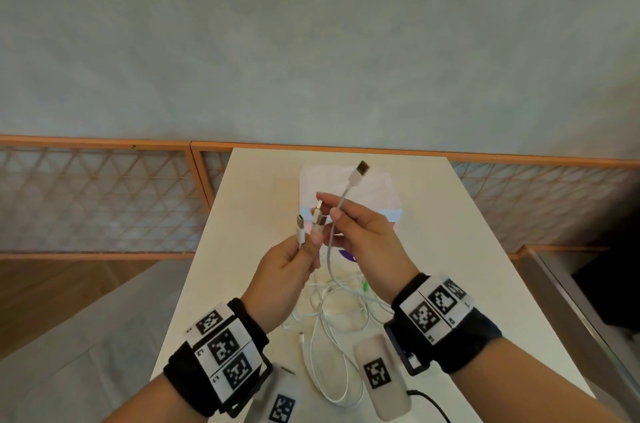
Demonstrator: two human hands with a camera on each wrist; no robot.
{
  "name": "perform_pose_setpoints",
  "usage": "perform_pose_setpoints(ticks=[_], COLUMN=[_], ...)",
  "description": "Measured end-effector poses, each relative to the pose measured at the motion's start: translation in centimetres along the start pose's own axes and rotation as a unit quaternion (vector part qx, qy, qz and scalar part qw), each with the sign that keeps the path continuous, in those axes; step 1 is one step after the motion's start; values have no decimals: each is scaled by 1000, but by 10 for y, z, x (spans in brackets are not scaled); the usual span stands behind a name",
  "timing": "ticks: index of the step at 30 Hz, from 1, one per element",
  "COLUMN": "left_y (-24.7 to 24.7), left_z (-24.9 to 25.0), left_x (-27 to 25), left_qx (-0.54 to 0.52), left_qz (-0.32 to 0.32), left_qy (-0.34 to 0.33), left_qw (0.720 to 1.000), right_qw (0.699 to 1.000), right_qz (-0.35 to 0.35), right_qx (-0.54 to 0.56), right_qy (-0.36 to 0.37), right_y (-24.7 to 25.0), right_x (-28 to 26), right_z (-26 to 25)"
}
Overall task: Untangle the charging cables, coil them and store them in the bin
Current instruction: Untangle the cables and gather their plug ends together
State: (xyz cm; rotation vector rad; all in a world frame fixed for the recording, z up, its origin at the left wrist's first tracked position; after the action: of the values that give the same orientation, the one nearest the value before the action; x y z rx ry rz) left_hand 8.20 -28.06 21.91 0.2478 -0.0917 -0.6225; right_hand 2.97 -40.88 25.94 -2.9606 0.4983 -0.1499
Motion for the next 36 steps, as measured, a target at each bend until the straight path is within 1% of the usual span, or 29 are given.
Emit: perform_pose_setpoints(ticks=[3,6,9,11,13,16,18,20,22,23,25,27,28,30,32,34,36], left_y=[-3,-7,-10,-11,-12,-16,-22,-25,-28,-28,-27,-21,-17,-10,-1,10,22], left_z=[2,5,10,14,16,23,26,28,28,28,25,24,24,28,33,36,36], left_x=[0,-1,-2,0,1,0,-1,-2,-3,-3,-1,5,8,12,13,15,18], left_qx=[-15,-30,-50,-78,-85,-85,-91,-87,-86,-88,-74,-60,-77,-149,-193,-196,-196], left_qz=[-31,-32,-20,-10,-5,-24,-34,-28,-19,-12,15,40,41,22,9,33,66], left_qy=[7,16,22,34,32,12,2,9,19,22,22,11,2,-8,-20,-26,-27], left_qw=[999,999,998,996,996,996,995,996,996,996,997,997,996,989,981,980,978], right_qw=[999,997,997,998,999,999,999,999,999,998,995,986,978,961,941,922,909], right_qz=[-12,-14,-1,-7,-14,-23,-28,-27,-28,-35,-68,-125,-150,-177,-178,-159,-127], right_qx=[-49,-74,-72,-57,-38,-38,-18,-12,-38,-49,-67,-105,-138,-208,-282,-347,-384], right_qy=[7,26,32,20,7,-2,-11,-13,-7,-9,-24,-40,-44,-53,-66,-73,-95], right_y=[1,5,11,14,15,14,13,14,17,19,22,26,29,42,62,86,112], right_x=[-8,-11,-13,-18,-23,-29,-31,-32,-33,-33,-35,-40,-42,-43,-41,-38,-35], right_z=[2,5,8,10,14,19,23,26,29,30,31,34,38,49,62,75,88])
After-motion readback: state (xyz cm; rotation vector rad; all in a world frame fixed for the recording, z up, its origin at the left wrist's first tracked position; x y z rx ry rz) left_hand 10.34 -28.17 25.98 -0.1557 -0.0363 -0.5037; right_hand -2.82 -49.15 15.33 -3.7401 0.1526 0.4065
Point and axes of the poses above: each hand's wrist, its own x-axis towards the middle knuckle, its own y-axis out of the back of the hand, z = x × y, the point moved 1 cm from there along x, towards the middle knuckle, and after that the axes turned 8 degrees about x, right-handed, at the moved point
